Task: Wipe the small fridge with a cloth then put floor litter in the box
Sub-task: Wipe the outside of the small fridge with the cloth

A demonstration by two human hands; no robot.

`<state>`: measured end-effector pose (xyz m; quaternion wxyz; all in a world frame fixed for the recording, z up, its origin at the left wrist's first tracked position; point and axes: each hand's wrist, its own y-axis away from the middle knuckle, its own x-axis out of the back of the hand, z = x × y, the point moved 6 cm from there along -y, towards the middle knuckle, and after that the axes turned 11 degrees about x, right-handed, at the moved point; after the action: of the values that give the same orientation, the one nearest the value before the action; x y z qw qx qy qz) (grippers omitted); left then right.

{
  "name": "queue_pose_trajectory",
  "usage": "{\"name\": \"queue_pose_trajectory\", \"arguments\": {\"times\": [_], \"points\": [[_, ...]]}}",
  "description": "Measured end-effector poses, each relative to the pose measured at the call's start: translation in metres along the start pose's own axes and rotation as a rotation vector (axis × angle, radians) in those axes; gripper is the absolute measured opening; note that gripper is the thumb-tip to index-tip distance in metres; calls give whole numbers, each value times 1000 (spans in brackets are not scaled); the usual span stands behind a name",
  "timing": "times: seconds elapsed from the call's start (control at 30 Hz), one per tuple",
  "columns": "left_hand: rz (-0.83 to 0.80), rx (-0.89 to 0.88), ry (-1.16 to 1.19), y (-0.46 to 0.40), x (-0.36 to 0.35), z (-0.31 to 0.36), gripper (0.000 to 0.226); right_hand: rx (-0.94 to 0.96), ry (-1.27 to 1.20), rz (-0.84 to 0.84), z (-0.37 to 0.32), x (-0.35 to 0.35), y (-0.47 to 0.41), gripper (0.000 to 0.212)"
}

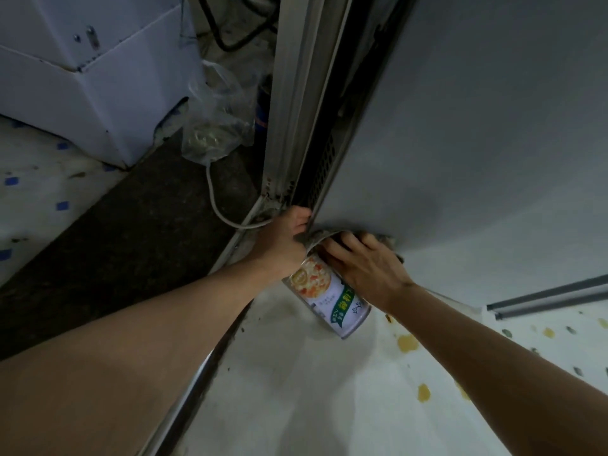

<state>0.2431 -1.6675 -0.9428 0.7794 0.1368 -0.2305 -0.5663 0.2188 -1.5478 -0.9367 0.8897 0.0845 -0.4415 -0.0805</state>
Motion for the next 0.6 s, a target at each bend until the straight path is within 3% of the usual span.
{"name": "queue_pose_trajectory", "arguments": {"times": [0.07, 0.17, 0.3, 0.37, 0.5, 0.6], "points": [[-7, 2, -14, 4, -1, 1, 65, -48, 54, 9, 6, 7, 7, 51], [-16, -5, -33, 9, -5, 1, 70, -245, 76, 230, 27, 32, 29, 39], [56, -7, -67, 10, -8, 4, 69, -374, 135, 368, 53, 41, 61, 47], [95, 1, -83, 10, -11, 5, 65, -320, 113, 308, 45, 28, 60, 51], [94, -9, -73, 13, -16, 7, 63, -80, 77, -51, 3, -20, 54, 65], [83, -2, -96, 16, -21, 7, 67, -81, 29, -79, 0, -24, 54, 65]]}}
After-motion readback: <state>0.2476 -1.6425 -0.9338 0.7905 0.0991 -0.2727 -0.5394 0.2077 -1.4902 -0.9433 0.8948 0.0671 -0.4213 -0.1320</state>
